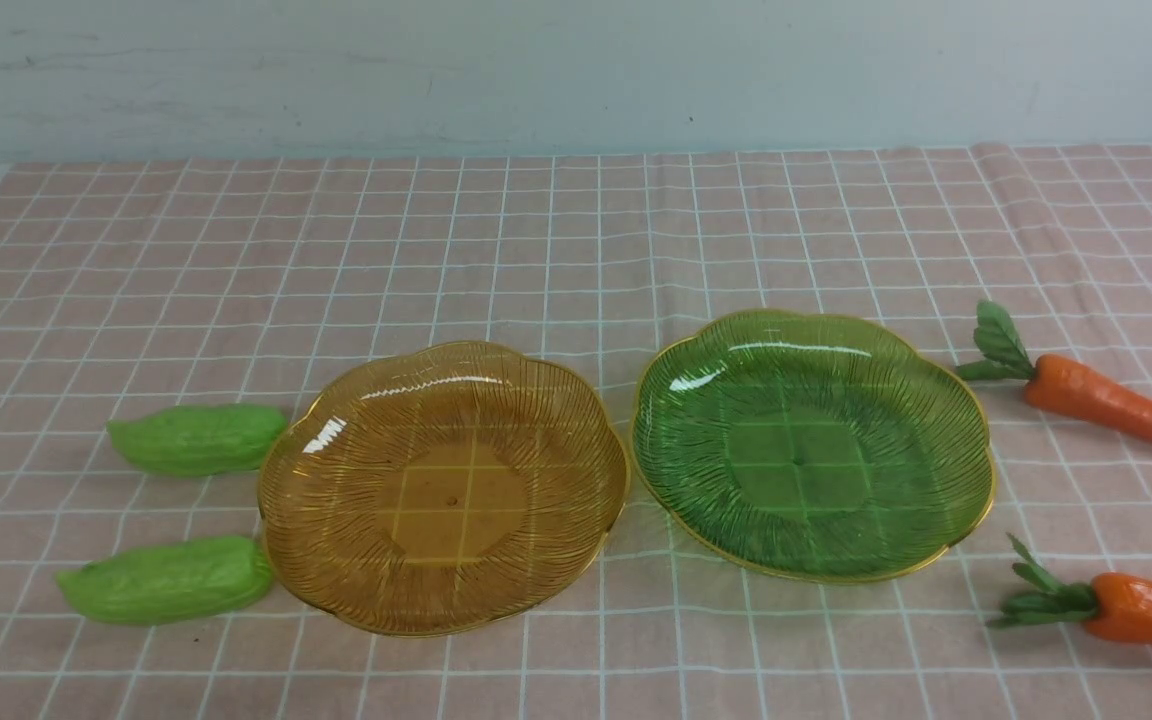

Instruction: Put different types of vegetables on the plate.

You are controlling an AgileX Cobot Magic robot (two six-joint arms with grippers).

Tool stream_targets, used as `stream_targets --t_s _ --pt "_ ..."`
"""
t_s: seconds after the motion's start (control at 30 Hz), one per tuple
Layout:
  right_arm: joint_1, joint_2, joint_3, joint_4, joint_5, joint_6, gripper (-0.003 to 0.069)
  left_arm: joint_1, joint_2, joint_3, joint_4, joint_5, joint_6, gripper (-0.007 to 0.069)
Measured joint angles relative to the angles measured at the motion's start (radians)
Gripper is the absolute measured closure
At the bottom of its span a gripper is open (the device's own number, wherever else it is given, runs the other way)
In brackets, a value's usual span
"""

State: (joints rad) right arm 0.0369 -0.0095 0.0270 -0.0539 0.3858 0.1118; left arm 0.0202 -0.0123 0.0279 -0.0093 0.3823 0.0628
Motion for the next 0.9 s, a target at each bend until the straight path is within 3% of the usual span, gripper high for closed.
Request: stream_targets --t_s 0.37,0.53,0.6,0.77,0.8,0.83,0.9 --pt "0.0 0.0 0.0 0.0 0.0 0.0 0.0676 0.0 0.0 0.0 0.068 0.001 0.004 0.0628" --pt "0.0 0.0 0.0 0.021 -0.004 0.016 0.0676 0.0 0.0 0.0 0.009 0.001 -0.049 0.0628" --pt "0.0 0.0 0.0 0.062 -0.013 0.048 0.0676 0.0 0.0 0.0 -0.089 0.001 -0.106 0.0628" --pt "0.0 0.0 0.0 0.338 -0.053 0.221 0.0676 0.0 0.0 0.0 -0.604 0.046 -0.434 0.0628" --pt "0.0 0.0 0.0 0.37 -0.054 0.237 0.0676 0.0 0.0 0.0 -0.642 0.049 -0.454 0.0628" --pt "0.0 0.0 0.0 0.435 -0.056 0.259 0.0676 0.0 0.0 0.0 -0.814 0.063 -0.523 0.0628" --pt "0.0 0.0 0.0 0.489 -0.058 0.264 0.0676 0.0 0.0 0.0 -0.974 0.062 -0.551 0.0628"
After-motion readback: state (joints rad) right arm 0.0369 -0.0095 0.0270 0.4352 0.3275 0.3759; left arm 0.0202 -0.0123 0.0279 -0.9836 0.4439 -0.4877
